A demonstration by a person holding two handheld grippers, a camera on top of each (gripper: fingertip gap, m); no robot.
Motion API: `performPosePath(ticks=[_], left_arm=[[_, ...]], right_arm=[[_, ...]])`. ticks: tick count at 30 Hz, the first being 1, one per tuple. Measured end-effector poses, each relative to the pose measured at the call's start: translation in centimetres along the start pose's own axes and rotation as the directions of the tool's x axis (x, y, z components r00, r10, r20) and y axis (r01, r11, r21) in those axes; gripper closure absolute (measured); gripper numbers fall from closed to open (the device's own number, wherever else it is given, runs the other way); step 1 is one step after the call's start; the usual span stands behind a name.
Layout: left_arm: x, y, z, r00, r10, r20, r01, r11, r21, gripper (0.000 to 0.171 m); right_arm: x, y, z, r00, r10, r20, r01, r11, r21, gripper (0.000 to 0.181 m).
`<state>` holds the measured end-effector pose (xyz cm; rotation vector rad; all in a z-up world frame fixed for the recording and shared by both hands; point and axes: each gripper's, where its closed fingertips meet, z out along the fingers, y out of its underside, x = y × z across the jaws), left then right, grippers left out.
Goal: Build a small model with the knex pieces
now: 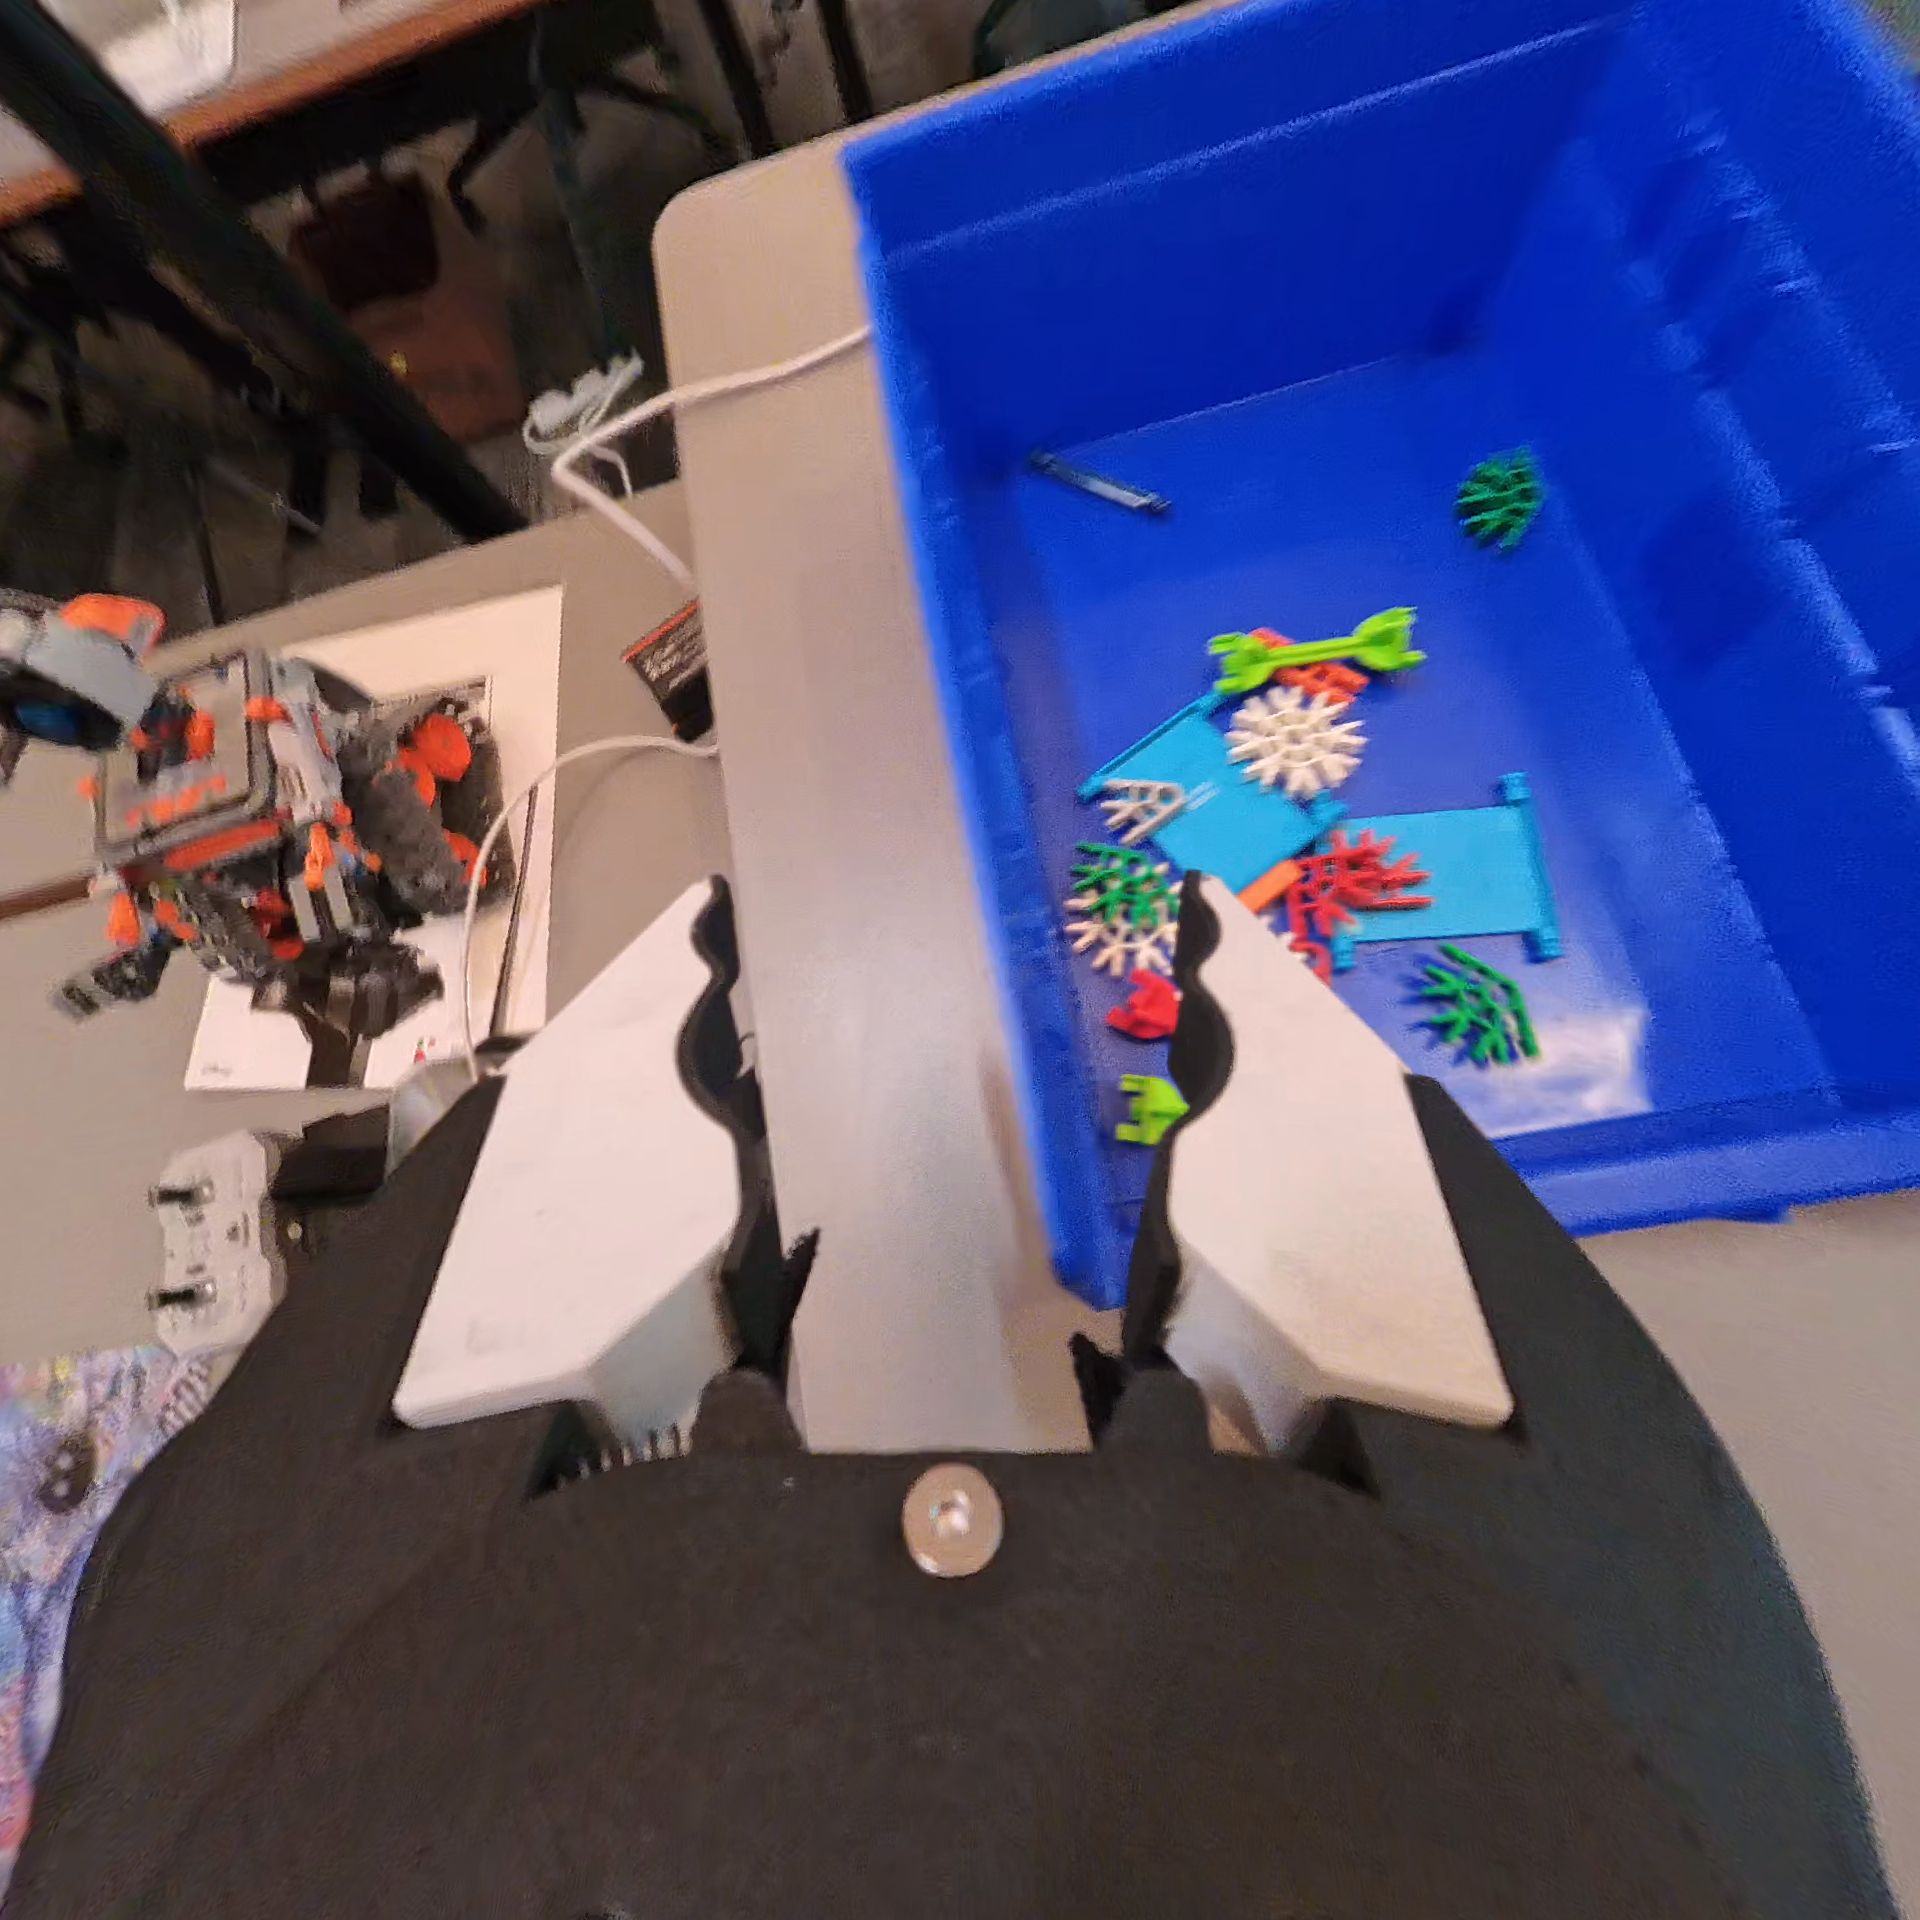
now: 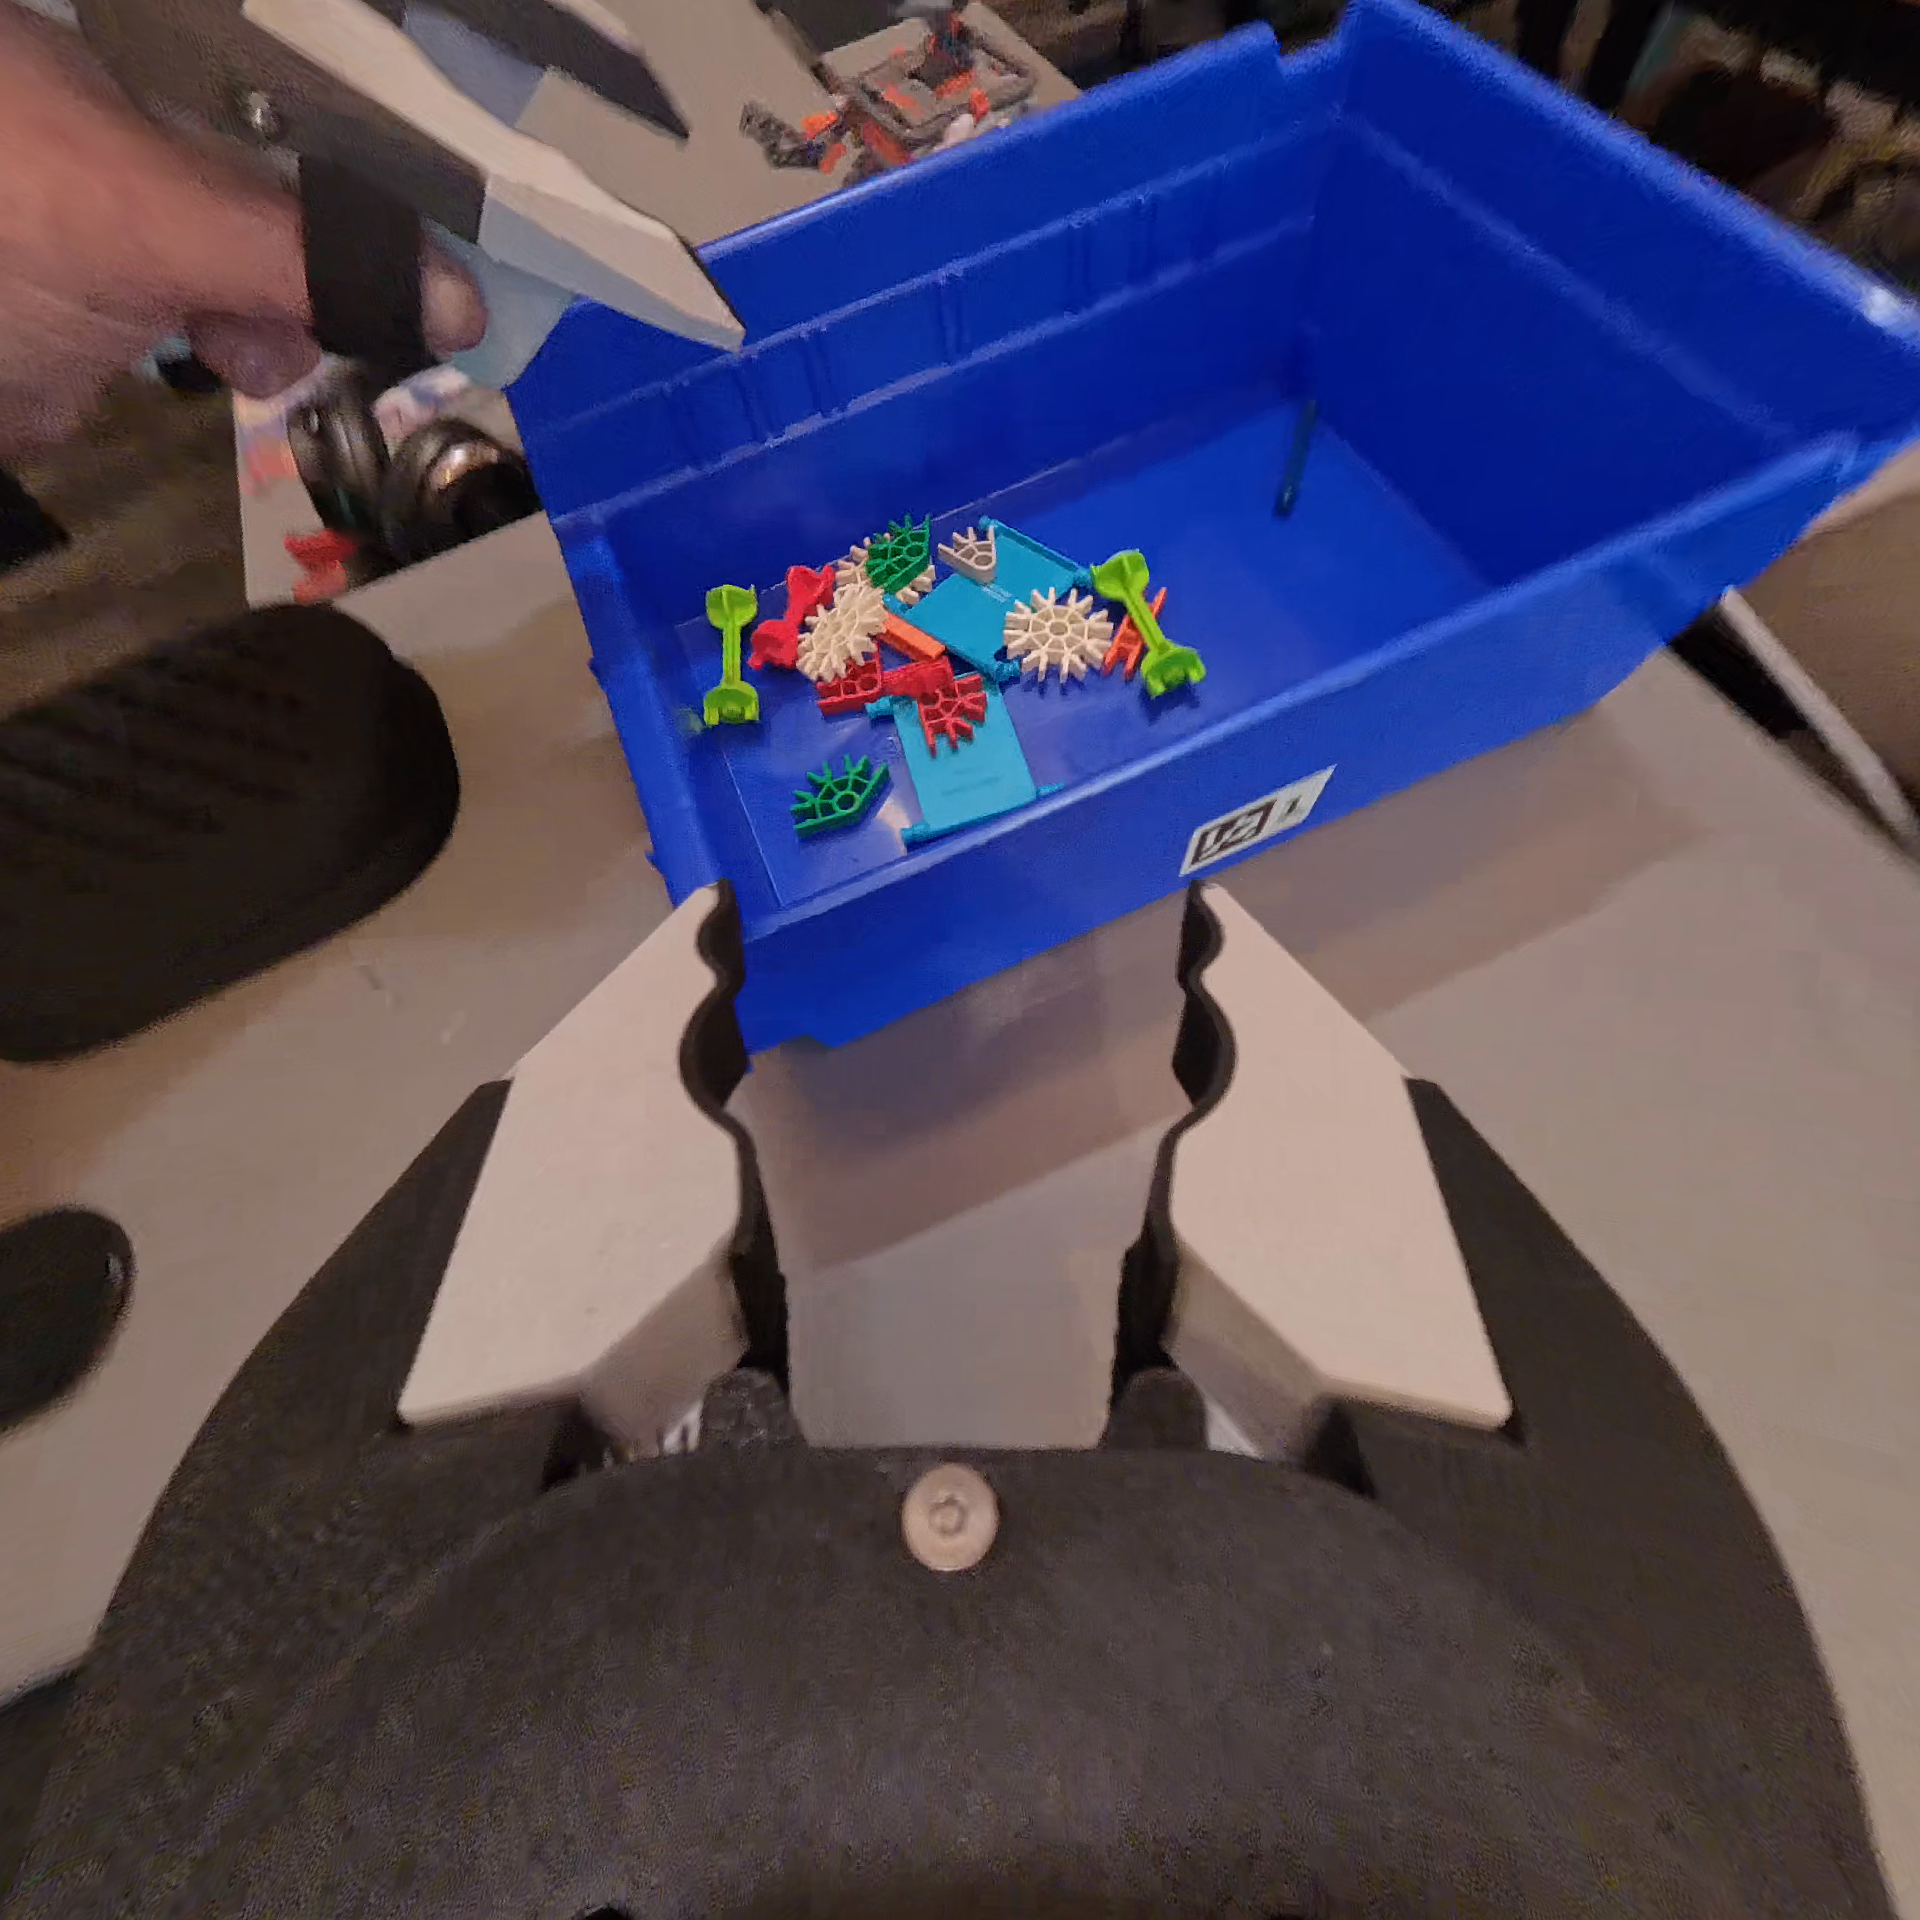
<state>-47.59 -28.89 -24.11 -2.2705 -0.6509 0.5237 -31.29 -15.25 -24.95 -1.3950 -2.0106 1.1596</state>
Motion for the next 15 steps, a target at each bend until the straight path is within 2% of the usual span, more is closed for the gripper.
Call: performPosePath(ticks=[3, 4, 6, 10, 15], left_arm=[[0.3, 2.2, 1.6, 0.98, -0.145, -0.137, 0.133, 0.987, -0.092, 0.114], [1.3, 2.8, 2.0, 0.959, -0.191, -0.211, 0.167, 0.978, -0.125, 0.129], [2.8, 3.3, 2.6, 0.934, -0.213, -0.288, 0.182, 0.974, -0.132, 0.159], [3.5, 3.9, 2.5, 0.955, -0.199, -0.221, 0.175, 0.977, -0.122, 0.166], [7.7, 5.1, 0.4, 0.957, -0.201, -0.211, 0.172, 0.974, -0.149, 0.164]], right_arm=[[-0.6, 0.6, 1.1, 0.988, 0.154, -0.016, -0.154, 0.988, 0.02, 0.095], [-0.7, 0.7, 1.5, 0.984, 0.178, -0.022, -0.177, 0.984, 0.02, 0.094], [-1.6, 0.8, 2.5, 0.981, 0.193, 0.011, -0.193, 0.981, 0.011, 0.113], [-1.6, 1.2, 2.5, 0.976, 0.219, 0.009, -0.22, 0.976, 0.006, 0.117], [-2.2, 3.8, -1.2, 0.977, 0.214, 0.001, -0.214, 0.976, -0.04, 0.119]])
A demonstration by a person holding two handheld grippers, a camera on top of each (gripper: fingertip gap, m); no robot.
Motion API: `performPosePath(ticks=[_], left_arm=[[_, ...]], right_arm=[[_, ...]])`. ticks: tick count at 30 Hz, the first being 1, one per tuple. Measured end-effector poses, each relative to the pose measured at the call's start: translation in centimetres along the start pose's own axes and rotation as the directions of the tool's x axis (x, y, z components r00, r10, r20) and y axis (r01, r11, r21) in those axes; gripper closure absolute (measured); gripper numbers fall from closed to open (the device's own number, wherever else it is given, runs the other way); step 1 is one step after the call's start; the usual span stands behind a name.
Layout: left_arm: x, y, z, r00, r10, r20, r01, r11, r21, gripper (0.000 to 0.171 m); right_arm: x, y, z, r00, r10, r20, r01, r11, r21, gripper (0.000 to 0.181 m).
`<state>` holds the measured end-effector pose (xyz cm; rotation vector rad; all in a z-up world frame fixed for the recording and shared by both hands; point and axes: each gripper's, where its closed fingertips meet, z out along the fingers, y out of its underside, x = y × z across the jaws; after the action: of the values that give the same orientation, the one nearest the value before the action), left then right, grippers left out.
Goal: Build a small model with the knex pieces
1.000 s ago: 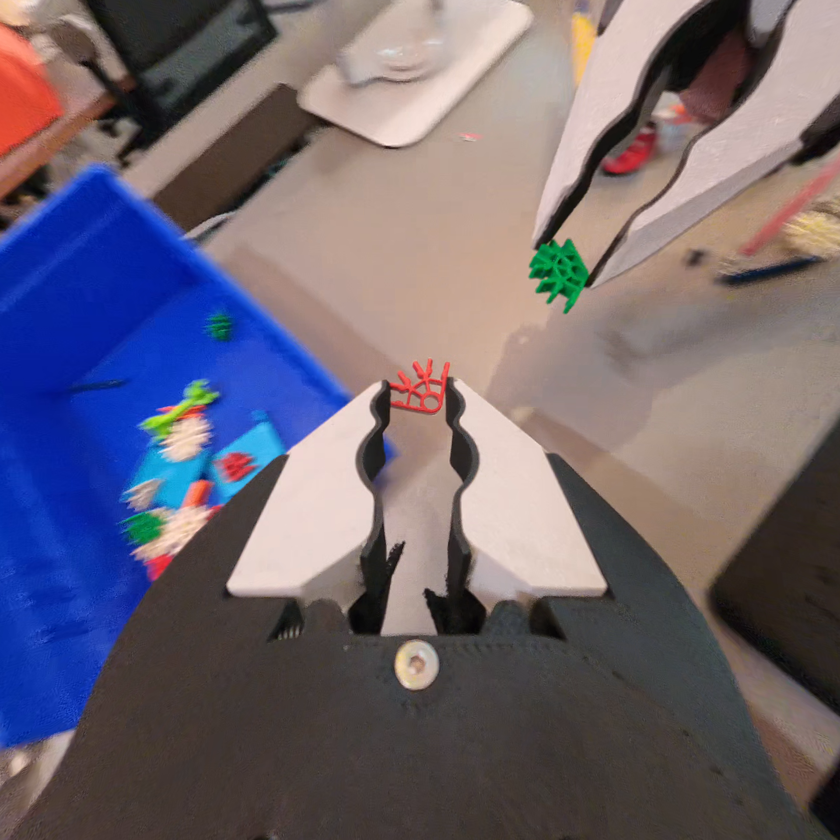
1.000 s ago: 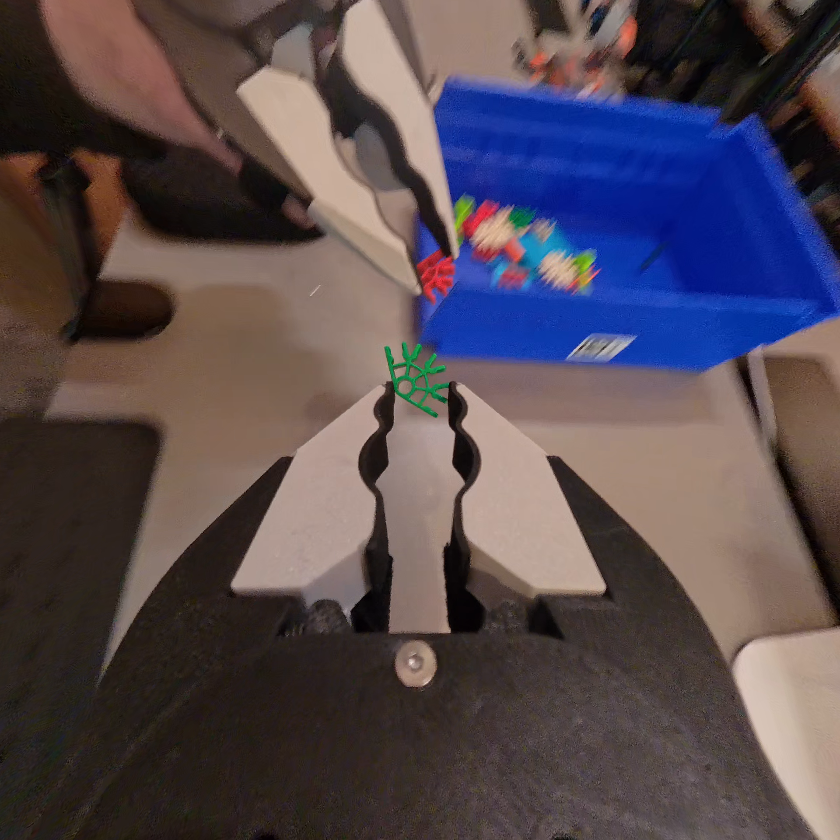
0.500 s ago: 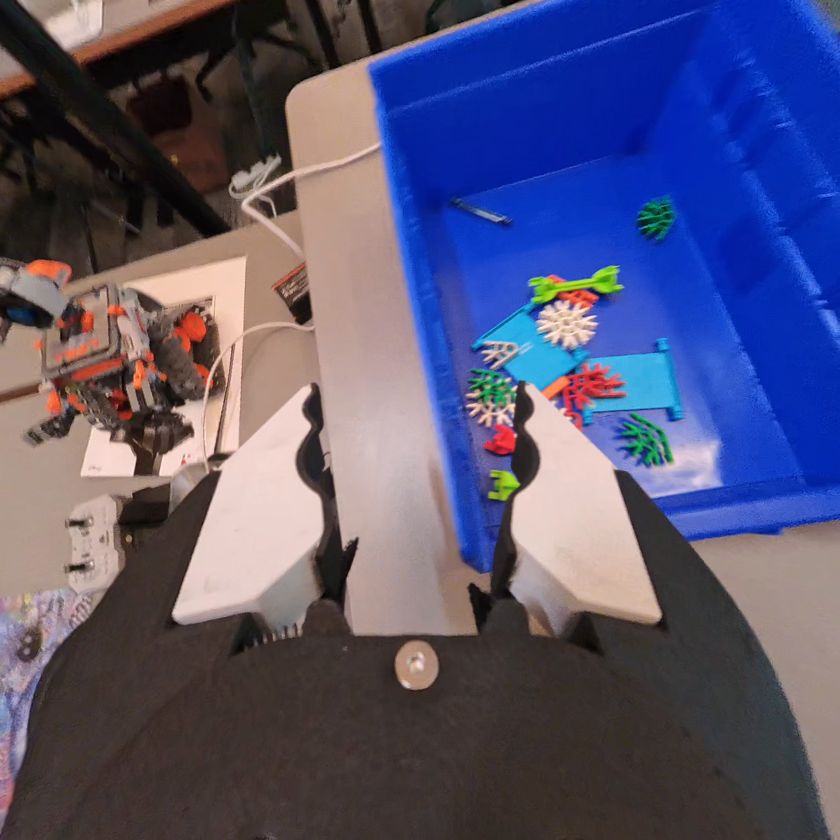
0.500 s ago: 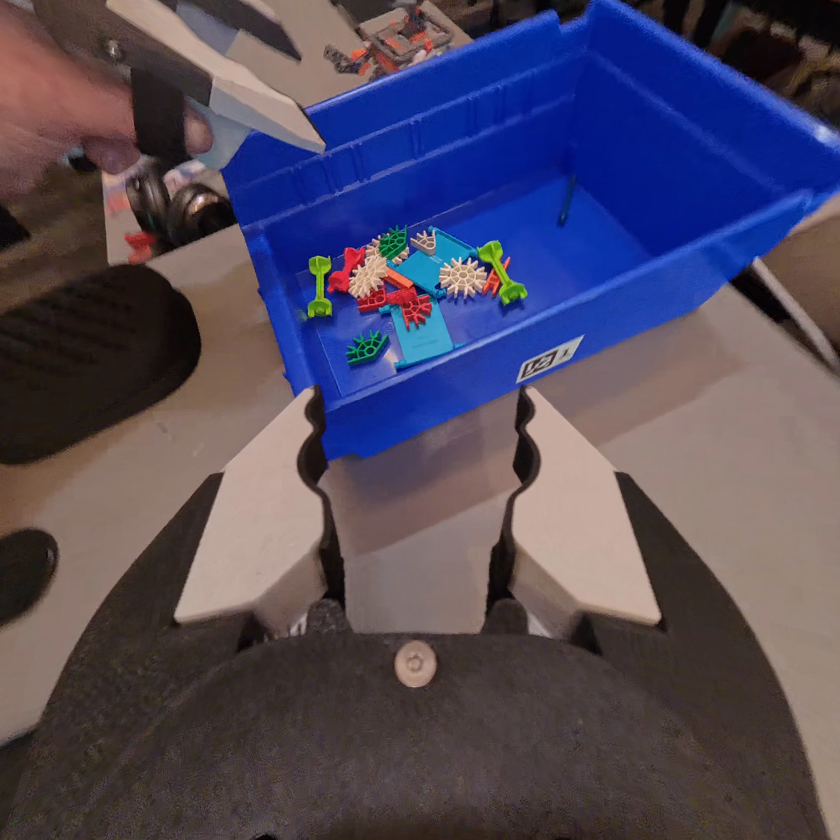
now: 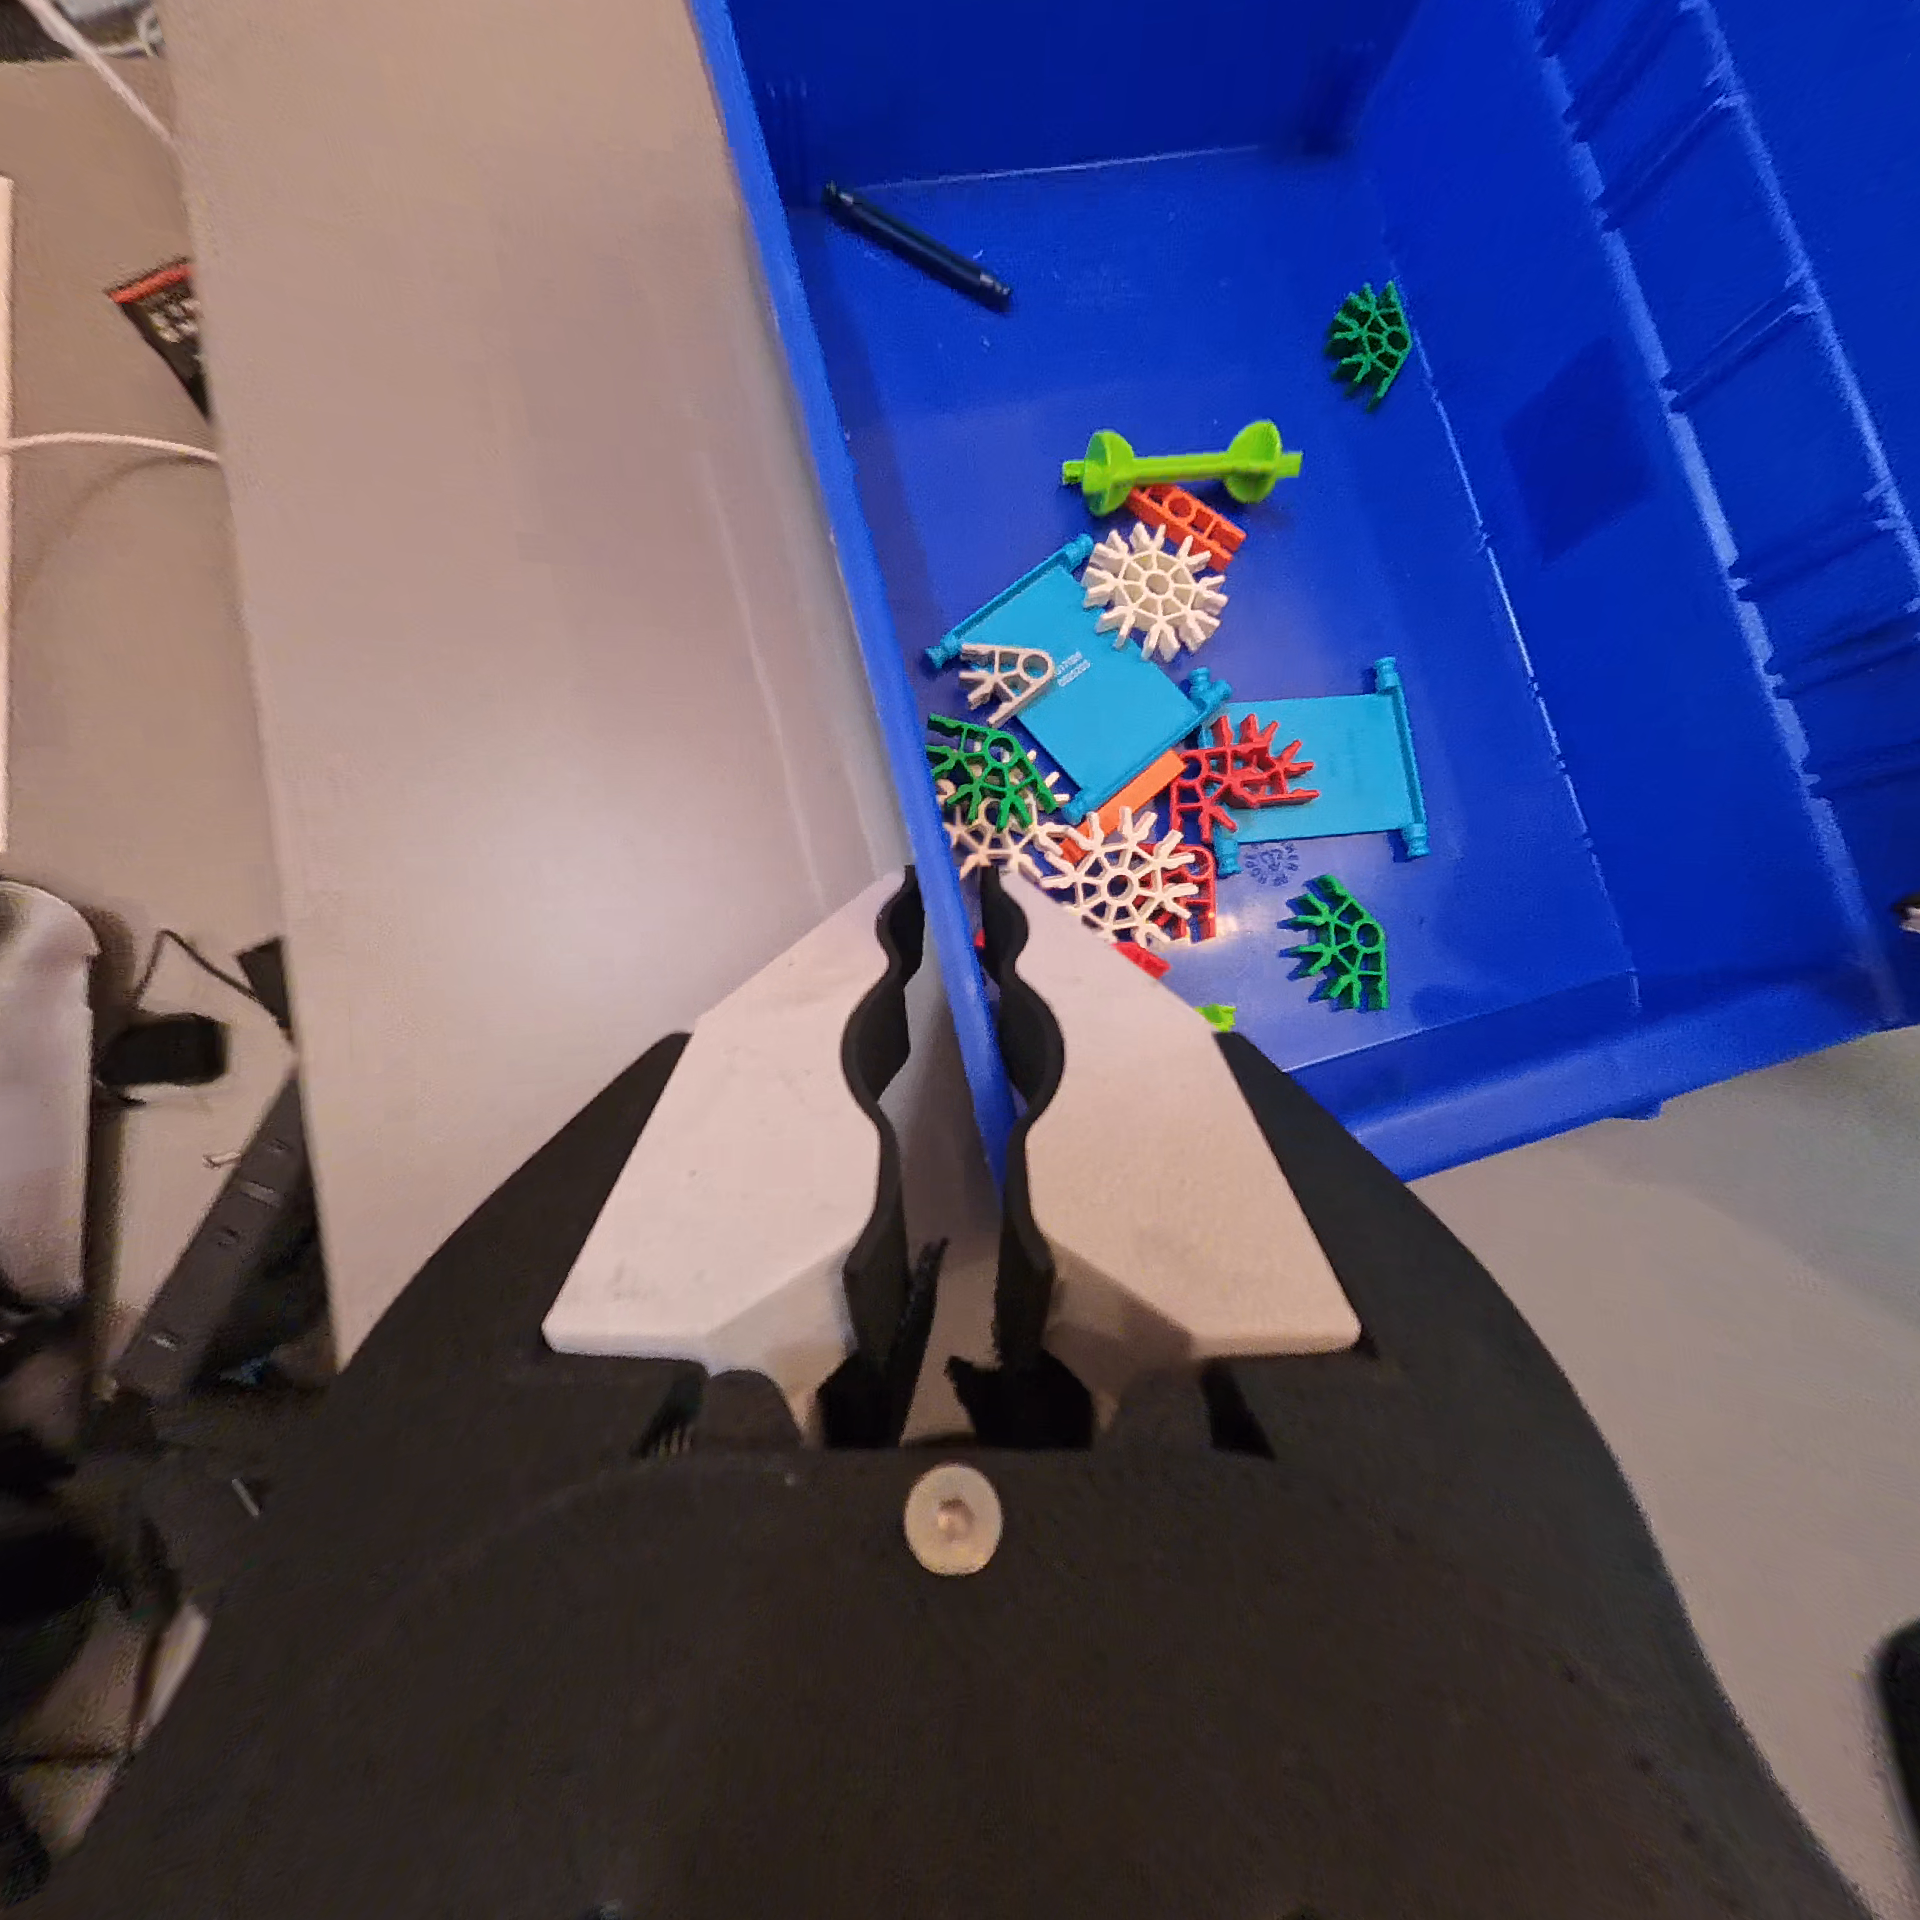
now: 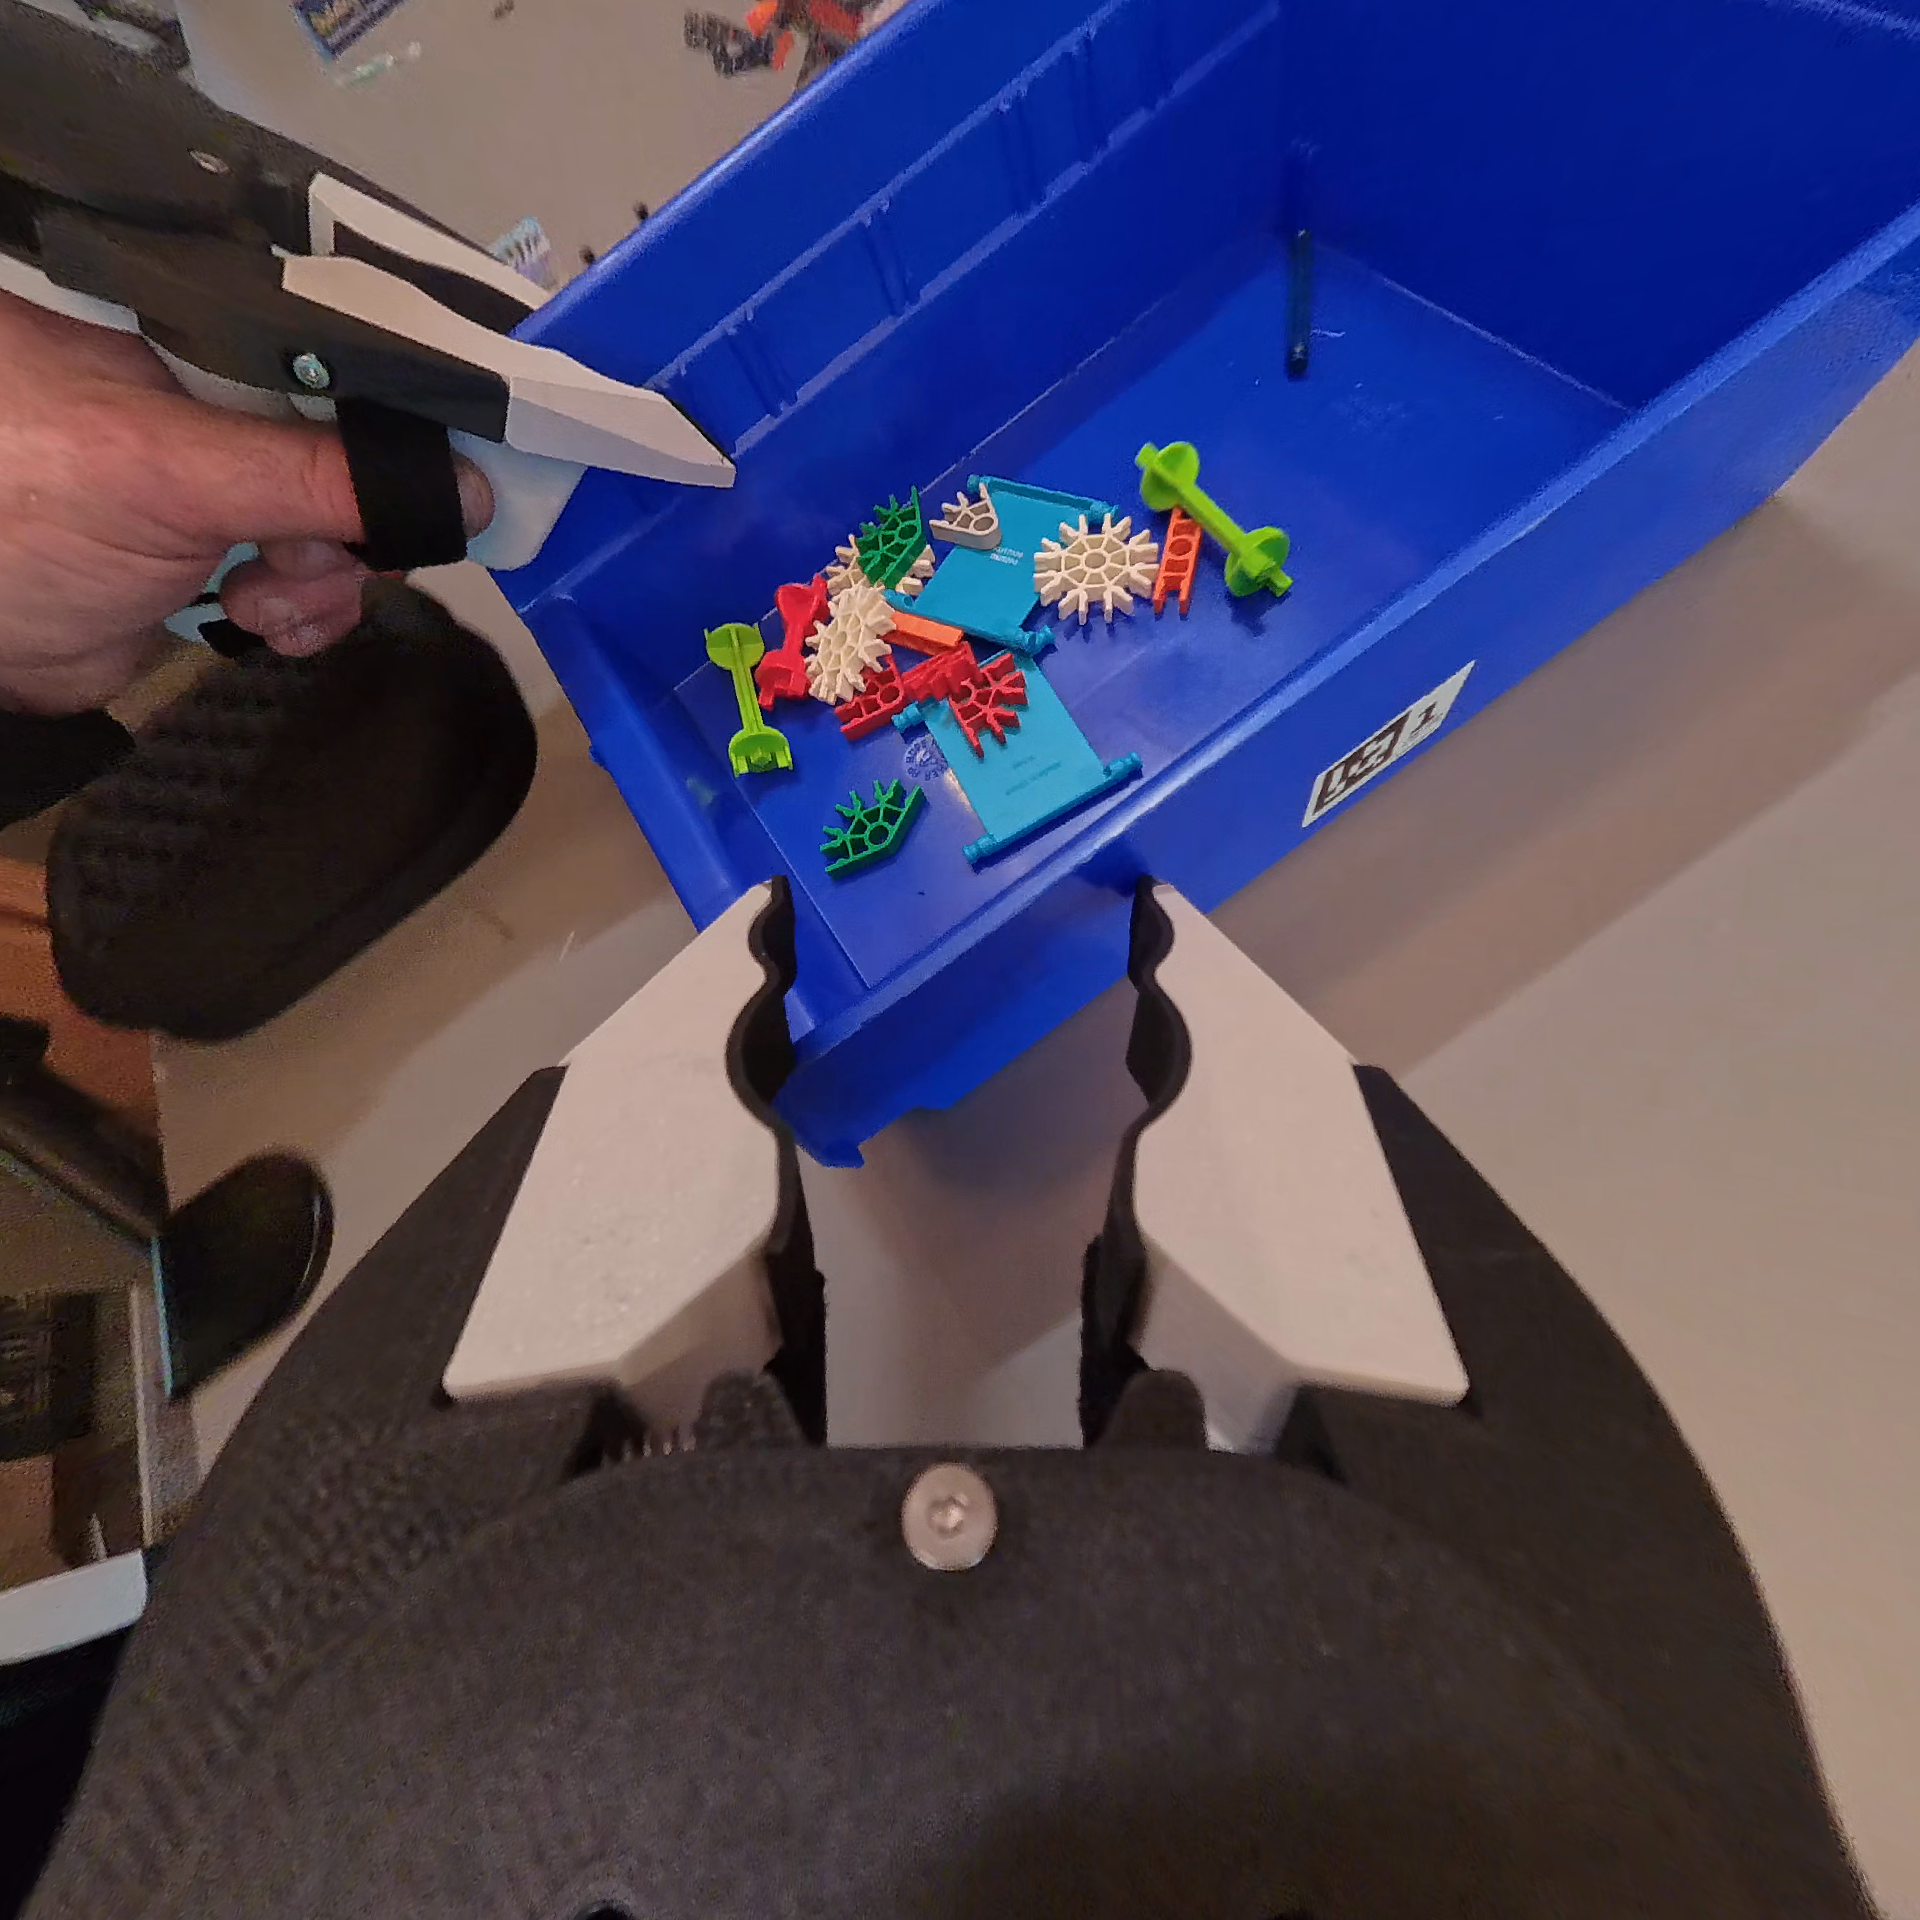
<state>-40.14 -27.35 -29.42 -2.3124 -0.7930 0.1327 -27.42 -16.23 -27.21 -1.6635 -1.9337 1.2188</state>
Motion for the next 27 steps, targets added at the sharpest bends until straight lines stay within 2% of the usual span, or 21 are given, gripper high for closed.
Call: performPosePath(ticks=[9, 12, 14, 15, 17, 20, 22, 23, 25, 27], left_arm=[[10.8, 6.2, -3.4, 0.999, 0.037, -0.022, -0.038, 0.999, -0.034, 0.167], [13.4, 7.8, -4.6, 0.996, 0.023, -0.085, -0.027, 0.998, -0.049, 0.157], [13.4, 7.1, -6.1, 0.999, 0.01, -0.043, -0.01, 1.0, 0.004, 0.129], [13.6, 6.1, -7.2, 1.0, 0.02, -0.018, -0.019, 0.999, 0.046, 0.122], [15.6, 3.3, -9.8, 0.996, 0.088, 0.012, -0.089, 0.986, 0.141, 0.118], [24.5, -1.1, -11.3, 0.956, 0.283, -0.077, -0.257, 0.935, 0.243, 0.119], [33.9, -2.9, -10.2, 0.877, 0.421, -0.232, -0.352, 0.891, 0.285, 0.125], [39.0, -3.4, -9.2, 0.818, 0.486, -0.309, -0.397, 0.864, 0.309, 0.126], [49.4, -3.5, -6.9, 0.657, 0.603, -0.452, -0.481, 0.797, 0.364, 0.131], [58.5, -2.5, -3.7, 0.467, 0.726, -0.505, -0.598, 0.68, 0.423, 0.131]], right_arm=[[-4.4, 9.7, -9.9, 0.999, -0.03, 0.027, 0.031, 0.998, -0.05, 0.114], [-5.5, 11.3, -12.9, 0.997, -0.043, 0.067, 0.047, 0.998, -0.045, 0.113], [-4.9, 11.5, -16.6, 0.996, -0.069, 0.057, 0.068, 0.997, 0.022, 0.119], [-3.8, 11.8, -19.0, 0.997, -0.073, 0.017, 0.072, 0.996, 0.054, 0.122], [0.3, 13.3, -24.5, 0.992, -0.035, -0.117, 0.047, 0.994, 0.097, 0.127], [9.3, 19.2, -33.9, 0.921, 0.111, -0.374, -0.069, 0.99, 0.123, 0.134], [14.9, 25.0, -39.8, 0.818, 0.19, -0.542, -0.162, 0.982, 0.1, 0.14], [17.0, 27.6, -42.5, 0.765, 0.234, -0.6, -0.213, 0.971, 0.107, 0.139], [19.9, 32.0, -46.2, 0.677, 0.314, -0.665, -0.299, 0.944, 0.141, 0.138], [21.8, 35.1, -48.1, 0.621, 0.344, -0.705, -0.351, 0.926, 0.142, 0.138]])
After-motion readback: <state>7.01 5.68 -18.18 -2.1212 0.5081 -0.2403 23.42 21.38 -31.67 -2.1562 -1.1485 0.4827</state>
